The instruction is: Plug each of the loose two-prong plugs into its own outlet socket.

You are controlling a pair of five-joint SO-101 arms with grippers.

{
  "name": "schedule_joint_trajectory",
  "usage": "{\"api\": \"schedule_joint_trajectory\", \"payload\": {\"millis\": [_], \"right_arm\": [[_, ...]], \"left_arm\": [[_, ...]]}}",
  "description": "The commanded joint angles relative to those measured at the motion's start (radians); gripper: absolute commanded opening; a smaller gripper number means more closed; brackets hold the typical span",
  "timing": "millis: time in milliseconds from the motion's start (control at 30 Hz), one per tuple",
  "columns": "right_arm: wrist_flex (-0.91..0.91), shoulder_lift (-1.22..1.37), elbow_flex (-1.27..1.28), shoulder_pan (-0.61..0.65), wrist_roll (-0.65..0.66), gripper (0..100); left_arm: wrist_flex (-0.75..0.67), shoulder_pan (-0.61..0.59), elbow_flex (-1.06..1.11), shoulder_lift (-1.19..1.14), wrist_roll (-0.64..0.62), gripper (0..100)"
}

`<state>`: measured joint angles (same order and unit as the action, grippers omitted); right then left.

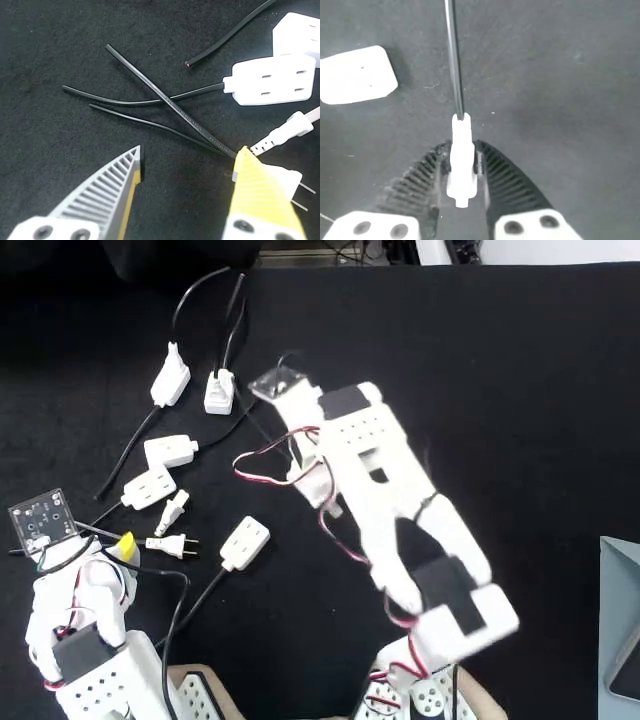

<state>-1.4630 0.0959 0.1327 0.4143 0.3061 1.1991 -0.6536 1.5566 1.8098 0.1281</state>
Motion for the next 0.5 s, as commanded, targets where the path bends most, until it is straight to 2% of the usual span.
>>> {"api": "schedule_joint_trajectory", "payload": {"millis": [0,133,467], "right_arm": [[0.012,-0.183,0.008,0.048,-0.064,1.1],[0.077,-0.314,0.134,0.135,-0.127,1.1],[0.341,-0.645,0.427,0.244,-0.219,1.1]], "left_arm": [[-0.041,0.024,-0.019,0.008,0.0,29],[-0.094,0.104,-0.028,0.008,-0.006,29],[-0.198,0.309,-0.157,0.008,-0.293,29]]}}
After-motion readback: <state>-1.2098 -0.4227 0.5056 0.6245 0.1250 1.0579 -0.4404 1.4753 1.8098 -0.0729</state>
